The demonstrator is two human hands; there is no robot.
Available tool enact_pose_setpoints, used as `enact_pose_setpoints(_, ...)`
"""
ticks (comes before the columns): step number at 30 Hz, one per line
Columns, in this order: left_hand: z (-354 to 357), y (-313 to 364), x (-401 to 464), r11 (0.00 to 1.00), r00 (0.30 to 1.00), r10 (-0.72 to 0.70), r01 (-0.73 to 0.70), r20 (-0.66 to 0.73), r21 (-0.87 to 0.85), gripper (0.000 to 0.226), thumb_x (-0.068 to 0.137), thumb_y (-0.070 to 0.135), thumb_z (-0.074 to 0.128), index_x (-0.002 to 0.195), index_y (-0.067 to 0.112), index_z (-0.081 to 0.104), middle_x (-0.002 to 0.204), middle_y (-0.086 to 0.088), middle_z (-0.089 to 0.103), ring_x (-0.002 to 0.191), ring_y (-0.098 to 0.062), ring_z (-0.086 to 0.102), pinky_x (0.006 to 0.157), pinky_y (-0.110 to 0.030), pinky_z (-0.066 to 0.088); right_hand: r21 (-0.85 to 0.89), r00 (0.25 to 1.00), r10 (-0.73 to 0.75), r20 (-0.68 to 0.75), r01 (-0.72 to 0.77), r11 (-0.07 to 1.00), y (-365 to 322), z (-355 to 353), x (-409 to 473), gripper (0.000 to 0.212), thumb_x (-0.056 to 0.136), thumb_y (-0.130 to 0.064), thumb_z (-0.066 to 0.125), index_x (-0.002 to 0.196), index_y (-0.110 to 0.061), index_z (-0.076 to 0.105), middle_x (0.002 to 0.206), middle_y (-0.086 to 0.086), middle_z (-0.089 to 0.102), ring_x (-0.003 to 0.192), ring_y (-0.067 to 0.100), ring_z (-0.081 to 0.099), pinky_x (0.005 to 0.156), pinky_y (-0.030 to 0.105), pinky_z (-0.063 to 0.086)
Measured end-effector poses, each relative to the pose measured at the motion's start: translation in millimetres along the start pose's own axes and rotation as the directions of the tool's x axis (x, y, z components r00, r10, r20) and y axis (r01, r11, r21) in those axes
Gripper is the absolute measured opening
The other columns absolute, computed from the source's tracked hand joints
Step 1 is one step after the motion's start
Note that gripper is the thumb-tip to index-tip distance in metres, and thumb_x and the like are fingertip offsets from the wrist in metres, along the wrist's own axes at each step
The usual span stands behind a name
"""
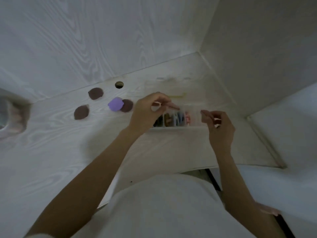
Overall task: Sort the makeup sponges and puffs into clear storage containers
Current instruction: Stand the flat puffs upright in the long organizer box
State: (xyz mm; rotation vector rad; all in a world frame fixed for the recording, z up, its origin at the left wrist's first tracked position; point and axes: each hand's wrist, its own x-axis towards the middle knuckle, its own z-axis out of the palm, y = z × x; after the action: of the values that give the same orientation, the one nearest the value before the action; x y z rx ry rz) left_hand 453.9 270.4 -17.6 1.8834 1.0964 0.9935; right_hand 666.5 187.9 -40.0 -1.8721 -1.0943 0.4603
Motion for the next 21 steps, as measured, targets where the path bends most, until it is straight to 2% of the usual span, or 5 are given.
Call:
enact_pose_setpoints(3,31,9,30,0.97,0.963,0.181,-0.208,0.2,0.126,0.011,0.081,0.003,0.065,0.09,0.008,0.066,0.091,-0.001,0.066,0.083,-0.013,0.062,0.076,-0.03,0.054,0.05,0.997,0.066,-0.041,-0.064,0.997,7,-12,4,0.006,0.086,-0.019,0.066,0.088,-0.022,0.06,0.08,-0.013,0.064,0.071,0.011,0.059,0.064,0.023,0.047)
enact_pose_setpoints(6,52,7,46,0.899,0.895,0.269,-0.366,0.356,0.242,0.009,0.083,0.006,0.064,0.09,0.01,0.067,0.092,-0.004,0.066,0.08,-0.018,0.063,0.071,-0.033,0.054,0.072,0.996,0.085,-0.029,-0.083,0.994,7,-14,5,0.007,0.086,-0.016,0.065,0.085,-0.022,0.06,0.077,-0.023,0.062,0.069,0.005,0.058,0.059,0.01,0.041)
enact_pose_setpoints(10,71,0,56,0.81,0.802,0.307,-0.503,0.511,0.302,0.011,0.085,0.006,0.061,0.09,0.012,0.068,0.095,-0.005,0.067,0.078,-0.024,0.064,0.063,-0.032,0.052,0.123,0.997,0.071,-0.037,-0.066,0.99,12,-17,7,0.002,0.086,-0.011,0.063,0.088,-0.013,0.063,0.085,-0.011,0.071,0.074,0.004,0.062,0.059,0.01,0.041)
enact_pose_setpoints(15,79,-9,62,0.778,0.775,0.311,-0.54,0.55,0.322,0.011,0.083,0.005,0.061,0.087,0.012,0.069,0.094,-0.007,0.067,0.081,-0.025,0.063,0.064,-0.031,0.05,0.157,0.995,0.091,-0.044,-0.083,0.984,13,-16,8,0.004,0.084,-0.006,0.064,0.085,-0.01,0.063,0.08,-0.017,0.068,0.071,-0.003,0.059,0.058,0.006,0.039)
enact_pose_setpoints(21,93,-20,56,0.785,0.812,0.263,-0.494,0.521,0.373,0.01,0.078,0.009,0.062,0.077,0.014,0.072,0.083,-0.004,0.071,0.077,-0.024,0.064,0.069,-0.026,0.047,0.116,0.992,0.122,-0.023,-0.118,0.986,19,-12,8,0.004,0.085,-0.01,0.065,0.088,-0.011,0.063,0.083,-0.007,0.07,0.072,0.004,0.061,0.061,0.007,0.04)
